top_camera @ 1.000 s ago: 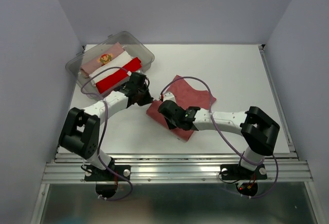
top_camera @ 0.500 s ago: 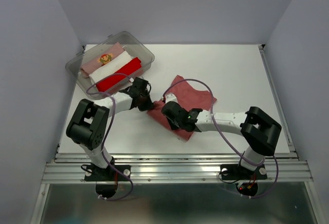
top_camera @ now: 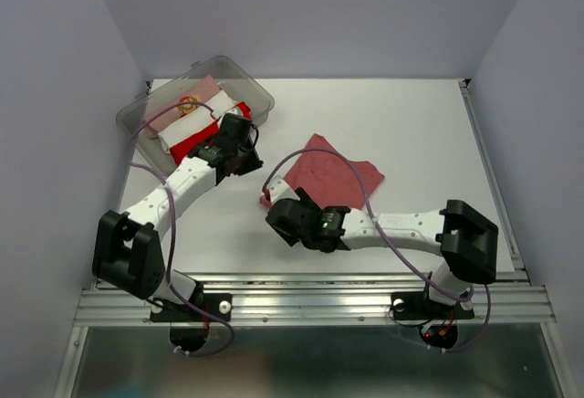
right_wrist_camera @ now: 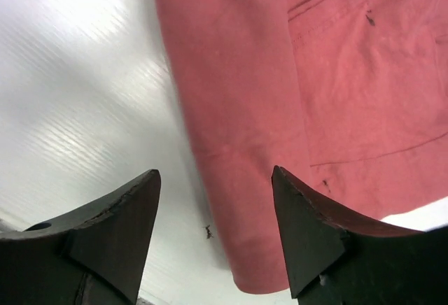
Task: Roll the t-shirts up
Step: Roll the T-shirt to the center of the board.
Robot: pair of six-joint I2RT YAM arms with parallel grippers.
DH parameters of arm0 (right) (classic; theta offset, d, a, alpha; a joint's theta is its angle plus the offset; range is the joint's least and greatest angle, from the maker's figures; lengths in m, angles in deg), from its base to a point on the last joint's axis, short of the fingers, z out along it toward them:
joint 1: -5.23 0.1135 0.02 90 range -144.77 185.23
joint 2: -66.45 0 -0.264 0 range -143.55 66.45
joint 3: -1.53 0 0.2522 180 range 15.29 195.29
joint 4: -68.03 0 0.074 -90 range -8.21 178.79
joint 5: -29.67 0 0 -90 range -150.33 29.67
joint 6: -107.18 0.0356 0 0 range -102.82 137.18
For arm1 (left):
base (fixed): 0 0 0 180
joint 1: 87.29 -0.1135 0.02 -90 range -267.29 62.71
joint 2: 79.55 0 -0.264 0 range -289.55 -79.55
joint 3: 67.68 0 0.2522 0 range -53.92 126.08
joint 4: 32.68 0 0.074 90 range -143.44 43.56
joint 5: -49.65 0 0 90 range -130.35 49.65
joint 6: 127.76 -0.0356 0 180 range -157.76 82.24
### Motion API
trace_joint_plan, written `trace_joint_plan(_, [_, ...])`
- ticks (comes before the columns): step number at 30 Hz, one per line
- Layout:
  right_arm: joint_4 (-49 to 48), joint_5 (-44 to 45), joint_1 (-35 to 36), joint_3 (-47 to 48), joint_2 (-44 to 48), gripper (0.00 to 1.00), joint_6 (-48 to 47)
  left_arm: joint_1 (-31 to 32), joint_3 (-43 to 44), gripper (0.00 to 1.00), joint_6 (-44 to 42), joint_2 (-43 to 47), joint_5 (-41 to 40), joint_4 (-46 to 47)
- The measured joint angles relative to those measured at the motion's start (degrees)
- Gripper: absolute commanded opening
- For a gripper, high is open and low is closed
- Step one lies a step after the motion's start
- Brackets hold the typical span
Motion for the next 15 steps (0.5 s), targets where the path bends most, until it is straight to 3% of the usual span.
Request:
trace_joint_plan(8, [-0.8, 11.3, 6.1, -0.8, -9.7, 0.73, -5.3, -6.3, 0.2, 0.31, -0.6, 8.0, -1.6, -3.4])
trace_joint_plan(15, [-6.7, 18.9, 6.5, -3.8, -13.6, 0.71, -10.7, -10.0, -3.3, 0.31, -1.0, 9.9, -1.5, -4.6])
